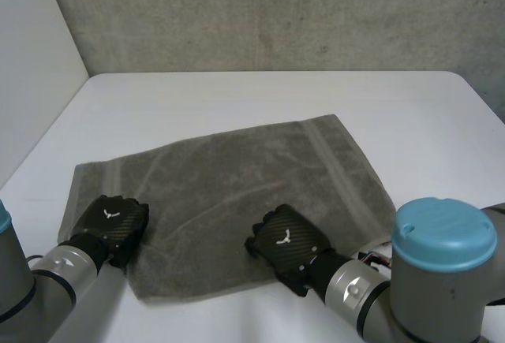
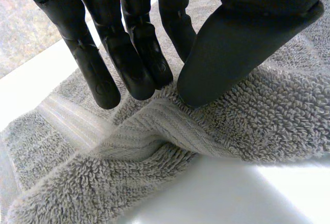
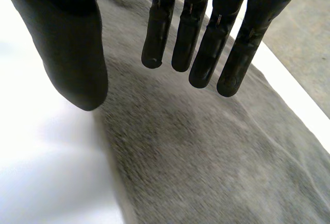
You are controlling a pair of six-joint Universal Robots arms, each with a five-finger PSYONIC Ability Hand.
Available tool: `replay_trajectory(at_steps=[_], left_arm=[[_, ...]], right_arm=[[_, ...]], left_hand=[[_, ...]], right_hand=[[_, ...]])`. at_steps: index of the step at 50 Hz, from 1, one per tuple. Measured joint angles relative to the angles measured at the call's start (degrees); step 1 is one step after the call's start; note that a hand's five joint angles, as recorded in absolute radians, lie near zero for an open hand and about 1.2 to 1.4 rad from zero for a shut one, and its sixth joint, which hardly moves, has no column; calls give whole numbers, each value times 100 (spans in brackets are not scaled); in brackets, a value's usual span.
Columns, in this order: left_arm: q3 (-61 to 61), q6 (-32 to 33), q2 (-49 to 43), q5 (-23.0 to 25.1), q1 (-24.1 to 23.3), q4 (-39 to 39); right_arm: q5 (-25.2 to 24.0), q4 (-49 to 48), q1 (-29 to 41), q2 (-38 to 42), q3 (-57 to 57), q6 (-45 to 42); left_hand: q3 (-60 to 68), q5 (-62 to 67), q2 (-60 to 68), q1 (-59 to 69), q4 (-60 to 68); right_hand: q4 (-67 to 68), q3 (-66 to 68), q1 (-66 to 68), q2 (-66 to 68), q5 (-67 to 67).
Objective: Fold the towel.
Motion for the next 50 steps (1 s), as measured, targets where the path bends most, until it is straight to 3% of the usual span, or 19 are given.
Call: replay_trajectory(at_steps=[7,28,35,50], left_arm=[[-6,21,30,12,-38,0],[649,-32,-170,3,-46,-2],[990,-49,-365,-34,-108,-33],[1725,-35,-1017,-406,-191,-33]], right_arm=[[-29,8,-610,-5,-11,-50],[-541,36,-3064,-120,243,-387],[-628,23,-3459,142,244,-187],[-925,107,-3497,192,318,581]], left_hand=[[0,0,0,0,0],[1,0,2,27,0],[1,0,2,27,1],[1,0,3,27,1]], right_hand=[[-1829,-1845,-1798,-1807,-1959],[-1994,-1921,-1903,-1858,-2147],[-1994,-1921,-1903,-1858,-2147],[-2630,-2710,-2690,-2617,-2683]])
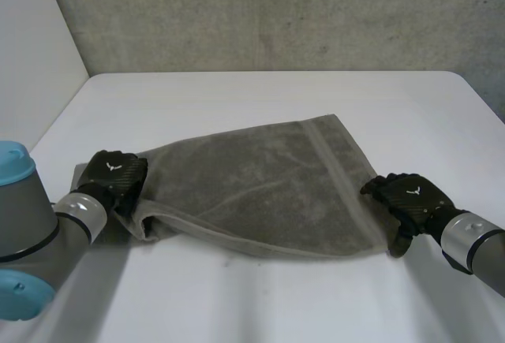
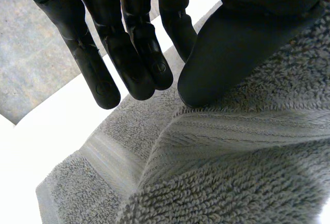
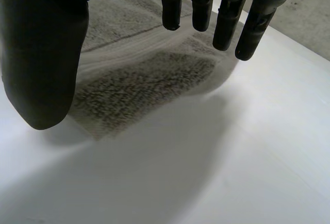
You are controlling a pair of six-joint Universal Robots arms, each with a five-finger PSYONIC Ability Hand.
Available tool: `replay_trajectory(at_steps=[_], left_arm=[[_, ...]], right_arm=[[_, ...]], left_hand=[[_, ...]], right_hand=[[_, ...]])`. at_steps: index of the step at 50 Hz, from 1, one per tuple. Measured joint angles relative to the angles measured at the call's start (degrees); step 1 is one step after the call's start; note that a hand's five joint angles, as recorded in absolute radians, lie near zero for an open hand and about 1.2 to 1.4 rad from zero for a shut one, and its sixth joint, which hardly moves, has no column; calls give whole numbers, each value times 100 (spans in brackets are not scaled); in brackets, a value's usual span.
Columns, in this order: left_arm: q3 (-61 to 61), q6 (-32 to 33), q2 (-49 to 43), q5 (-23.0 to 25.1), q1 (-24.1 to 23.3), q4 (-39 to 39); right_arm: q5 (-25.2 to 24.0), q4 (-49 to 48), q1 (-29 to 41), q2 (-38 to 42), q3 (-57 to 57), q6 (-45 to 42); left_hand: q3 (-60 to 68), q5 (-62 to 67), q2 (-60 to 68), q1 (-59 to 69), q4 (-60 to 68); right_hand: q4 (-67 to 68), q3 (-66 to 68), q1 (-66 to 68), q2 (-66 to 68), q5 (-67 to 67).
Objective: Fold the towel.
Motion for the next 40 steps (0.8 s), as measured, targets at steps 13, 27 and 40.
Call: replay_trajectory(at_steps=[13,27,40], left_arm=[[170,15,-308,-21,39,7],[197,9,-290,-27,49,7],[209,4,-270,-27,71,7]], right_arm=[[-106,104,40,-166,150,14],[293,-138,92,284,-365,1],[641,-202,101,345,-681,103]], left_hand=[[0,0,0,0,0],[0,0,0,0,0],[0,0,0,0,1]], right_hand=[[0,-11,-40,0,1],[2126,2194,2232,2064,2217],[2243,2298,2345,2125,2363]])
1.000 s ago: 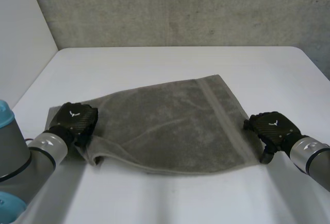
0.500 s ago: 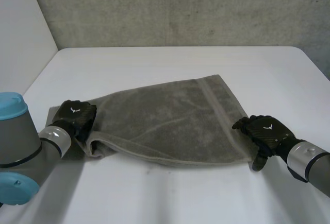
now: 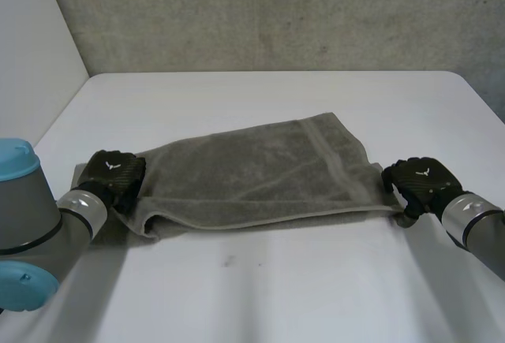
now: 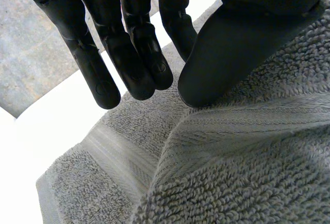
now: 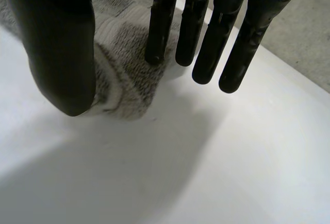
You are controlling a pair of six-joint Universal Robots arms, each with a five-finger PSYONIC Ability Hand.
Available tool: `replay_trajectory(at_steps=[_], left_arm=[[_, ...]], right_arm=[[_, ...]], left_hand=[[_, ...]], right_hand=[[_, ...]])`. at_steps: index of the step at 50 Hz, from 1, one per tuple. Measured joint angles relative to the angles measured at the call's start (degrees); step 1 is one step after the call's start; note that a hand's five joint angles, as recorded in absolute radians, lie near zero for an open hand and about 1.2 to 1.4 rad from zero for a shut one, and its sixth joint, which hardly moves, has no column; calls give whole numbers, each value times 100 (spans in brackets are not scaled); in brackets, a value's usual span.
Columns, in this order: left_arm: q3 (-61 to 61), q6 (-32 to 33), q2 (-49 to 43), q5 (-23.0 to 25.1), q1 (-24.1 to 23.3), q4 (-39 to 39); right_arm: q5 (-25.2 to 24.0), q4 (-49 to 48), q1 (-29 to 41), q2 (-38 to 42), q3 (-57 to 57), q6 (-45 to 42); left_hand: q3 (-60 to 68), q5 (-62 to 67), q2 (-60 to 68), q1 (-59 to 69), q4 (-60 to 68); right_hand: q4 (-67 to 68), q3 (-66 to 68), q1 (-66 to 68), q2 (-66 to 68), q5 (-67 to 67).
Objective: Fold the towel.
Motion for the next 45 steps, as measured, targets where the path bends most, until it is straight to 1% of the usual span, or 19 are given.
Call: replay_trajectory(at_steps=[2,6,8,15,19,22,24,25,27,29,32,35,37,38,39,40,41,44,45], left_arm=[[0,0,5,0,0,0],[-2,0,17,0,5,-2],[-5,0,19,0,7,-3],[-20,0,21,0,12,-5],[-29,-3,26,0,15,-7],[-36,-6,31,0,15,-8],[-38,-7,35,0,15,-9],[-39,-8,38,0,16,-9],[-40,-8,41,0,16,-9],[-40,-8,43,0,17,-9],[-45,-16,90,4,17,-35],[-56,-31,182,10,11,-81],[-69,-47,273,17,-3,-122],[-88,-71,348,20,-20,-156],[-98,-87,391,23,-32,-171],[-125,-131,478,26,-57,-206],[-150,-176,557,29,-81,-232],[-220,-359,827,38,-164,-310],[-220,-359,827,38,-164,-310]], right_arm=[[-3,13,-1,-35,-31,70],[-27,64,-1,-91,-162,364],[-33,83,4,-82,-212,485],[-21,215,56,93,-365,768],[0,274,73,257,-437,808],[9,290,73,355,-480,806],[13,297,71,393,-503,802],[15,297,70,407,-516,800],[18,302,68,420,-531,798],[19,301,66,421,-541,797],[36,296,58,279,-527,793],[57,278,52,64,-490,790],[70,267,45,-104,-460,788],[77,260,40,-206,-446,788],[80,260,37,-257,-438,788],[84,258,33,-339,-428,787],[88,258,29,-400,-420,786],[95,264,23,-493,-410,780],[95,264,23,-493,-410,780]], left_hand=[[1,0,0,0,0],[1,0,0,0,0],[0,0,0,0,0],[1,0,0,0,0],[1,0,0,0,0],[0,0,0,0,0],[1,0,0,0,0],[1,0,0,0,0],[1,0,0,0,0],[1,0,0,0,0],[1,0,0,0,0],[-86,-6,-99,-1,-89],[-911,-738,-927,-762,-925],[-1712,-1501,-1741,-1569,-1735],[-2225,-2031,-2244,-2071,-2248],[-3079,-2925,-3099,-2930,-3002],[-3546,-3492,-3564,-3448,-3559],[-4326,-4274,-4348,-4193,-4346],[-4326,-4274,-4348,-4193,-4346]], right_hand=[[-149,-120,-170,-17,-210],[-733,-748,-811,-604,-925],[-810,-814,-872,-672,-1008],[-829,-821,-885,-669,-976],[-608,-594,-581,-574,-564],[-99,-39,-35,0,-47],[695,704,704,782,726],[1445,1455,1507,1542,1462],[2043,2055,2056,2156,2023],[2178,2174,2201,2275,2152],[3583,3610,3665,3735,3610],[3893,3897,3809,3927,3860],[3904,3900,3809,3927,3860],[3904,3900,3809,3927,3860],[3904,3900,3809,3927,3860],[3906,3900,3809,3927,3860],[3904,3900,3809,3927,3860],[3904,3900,3809,3927,3860],[3904,3900,3809,3927,3860]])
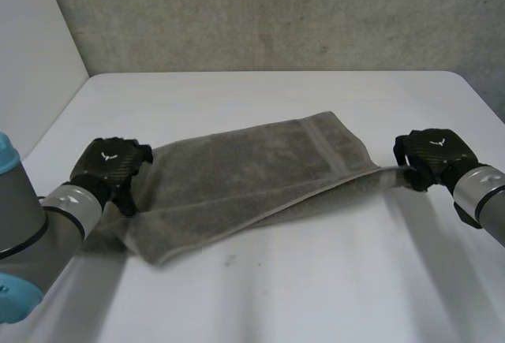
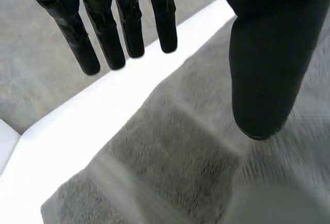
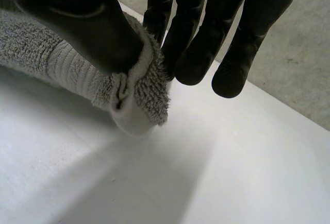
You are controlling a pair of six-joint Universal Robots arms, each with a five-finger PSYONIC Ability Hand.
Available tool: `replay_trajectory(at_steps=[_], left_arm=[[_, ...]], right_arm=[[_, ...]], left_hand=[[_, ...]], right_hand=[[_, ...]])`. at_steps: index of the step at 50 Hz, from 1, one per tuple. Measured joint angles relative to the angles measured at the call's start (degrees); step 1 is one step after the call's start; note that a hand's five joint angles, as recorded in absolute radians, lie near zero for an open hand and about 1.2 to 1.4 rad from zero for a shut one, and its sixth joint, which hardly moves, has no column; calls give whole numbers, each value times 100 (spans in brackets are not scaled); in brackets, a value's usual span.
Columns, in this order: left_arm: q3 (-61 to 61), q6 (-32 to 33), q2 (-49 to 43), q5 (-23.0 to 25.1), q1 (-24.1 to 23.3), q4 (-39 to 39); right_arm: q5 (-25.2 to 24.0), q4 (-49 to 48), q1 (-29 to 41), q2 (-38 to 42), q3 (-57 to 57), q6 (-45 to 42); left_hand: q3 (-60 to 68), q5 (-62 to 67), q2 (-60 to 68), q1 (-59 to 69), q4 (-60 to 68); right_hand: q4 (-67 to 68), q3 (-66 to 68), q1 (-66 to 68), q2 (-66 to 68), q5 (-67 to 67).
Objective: Fold the towel.
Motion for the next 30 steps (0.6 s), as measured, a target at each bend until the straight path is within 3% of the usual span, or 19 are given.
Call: replay_trajectory(at_steps=[6,13,23,30], left_arm=[[-338,-498,762,76,-193,-197],[-850,-631,1235,127,-570,-264],[-1332,-590,1175,79,-1258,-186],[-1434,-580,781,-29,-1494,127]], right_arm=[[19,-2,2,1,0,-40],[20,-13,-1,51,-10,-56],[12,-15,-3,72,-2,-55],[12,-16,-7,72,14,-54]], left_hand=[[-572,-560,-562,-532,-555],[-624,-629,-622,-598,-612],[-624,-629,-622,-598,-612],[-616,-593,-609,-598,-610]], right_hand=[[0,0,0,0,0],[1,0,0,0,0],[0,0,1,0,0],[0,0,1,0,0]])
